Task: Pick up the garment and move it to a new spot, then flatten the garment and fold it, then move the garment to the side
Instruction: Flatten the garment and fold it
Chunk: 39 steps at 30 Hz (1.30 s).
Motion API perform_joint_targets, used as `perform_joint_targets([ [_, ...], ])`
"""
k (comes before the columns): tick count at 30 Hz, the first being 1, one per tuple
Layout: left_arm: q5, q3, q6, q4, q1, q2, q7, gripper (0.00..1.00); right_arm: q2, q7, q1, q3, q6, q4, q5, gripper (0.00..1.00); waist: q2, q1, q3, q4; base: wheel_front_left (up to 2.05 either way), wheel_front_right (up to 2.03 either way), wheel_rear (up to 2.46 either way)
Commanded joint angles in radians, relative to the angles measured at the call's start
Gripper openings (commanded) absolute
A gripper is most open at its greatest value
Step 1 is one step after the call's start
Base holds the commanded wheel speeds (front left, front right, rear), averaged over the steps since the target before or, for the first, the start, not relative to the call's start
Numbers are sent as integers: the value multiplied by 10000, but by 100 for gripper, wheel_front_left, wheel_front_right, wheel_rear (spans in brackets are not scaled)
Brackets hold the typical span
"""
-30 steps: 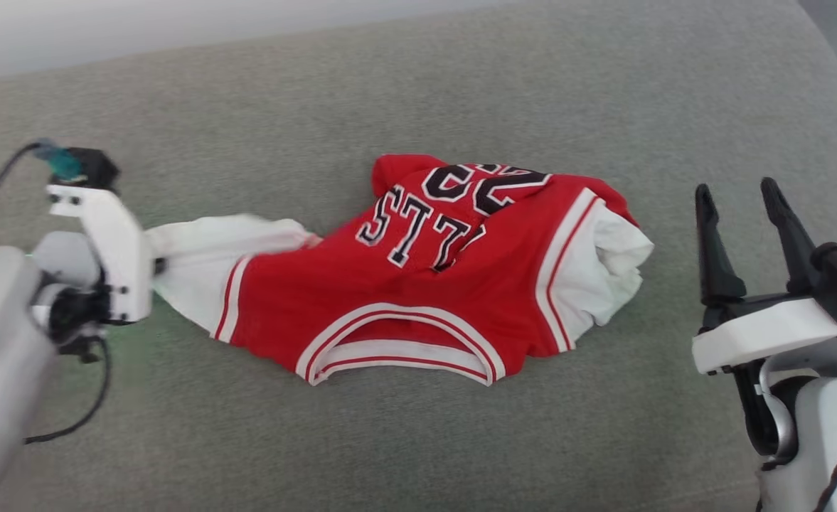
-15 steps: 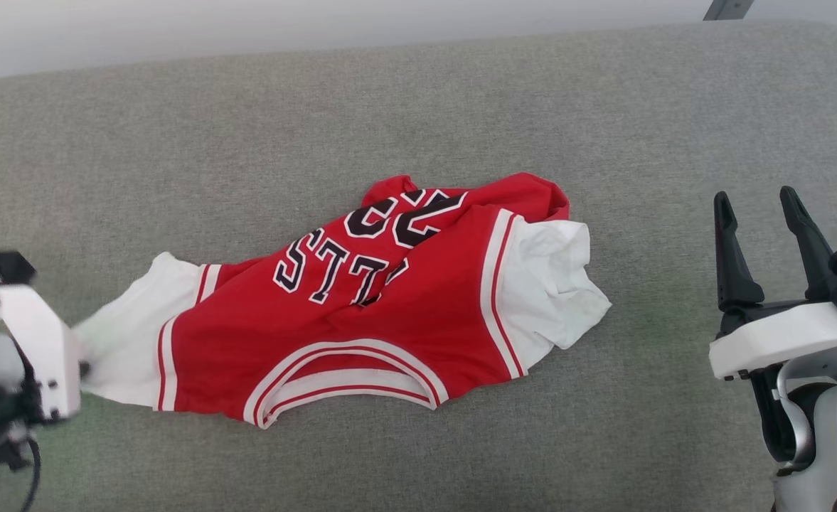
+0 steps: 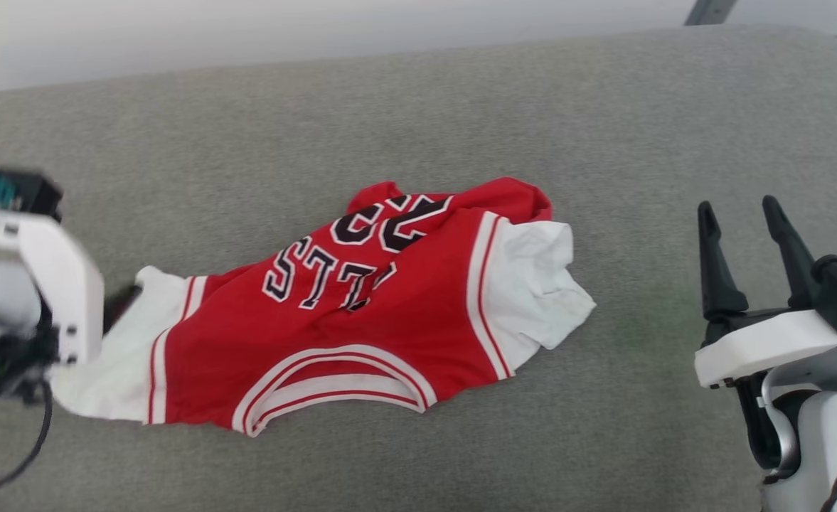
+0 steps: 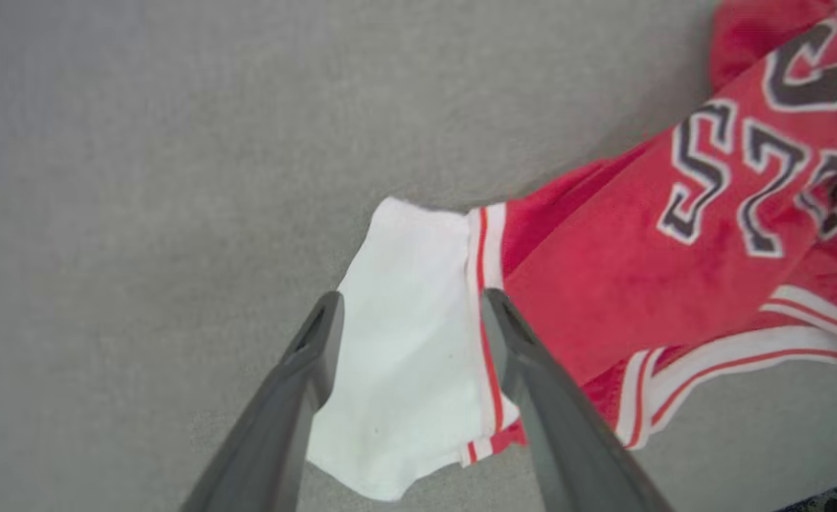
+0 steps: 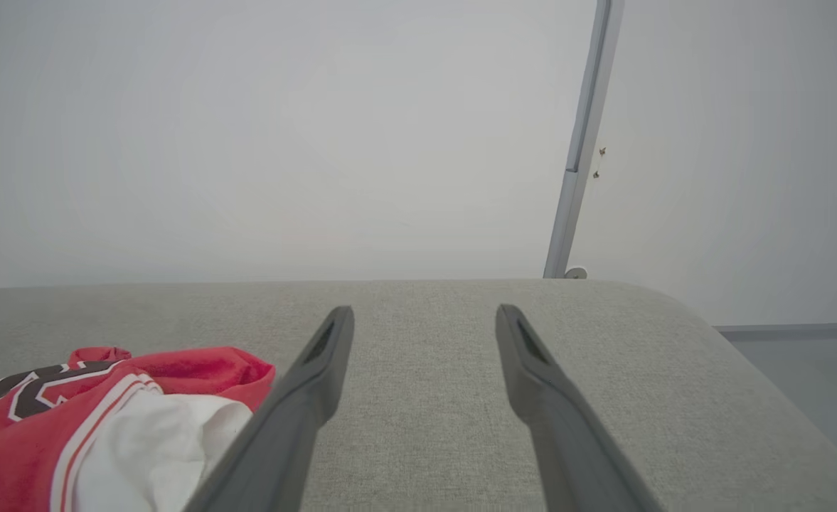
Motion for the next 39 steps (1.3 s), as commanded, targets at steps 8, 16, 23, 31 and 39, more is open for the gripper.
perform_joint_targets([
  [8,531,-395,-532,-243,-1721,-951,564,100,119,-156,-119,406,-3,150,165,100,0,0,163,-806,0,0,0],
  [16,368,-987,-1068,584,-2535,-2142,1250,100,234,-367,-340,646,-3,386,304,100,0,0,564,-1479,0,0,0],
  [23,1298,-1771,-1539,1390,-2855,-2467,1172,100,290,-515,-497,632,-3,537,400,100,0,0,881,-1705,0,0,0],
  [31,1600,-2273,-2315,3440,-3058,-3124,462,0,320,-636,-733,726,-3,726,459,100,0,0,1189,-1672,0,0,0],
  [39,1681,-1987,-2547,4427,-3901,-3435,-617,0,326,-632,-842,694,-3,806,415,100,0,0,1241,-1457,0,0,0],
])
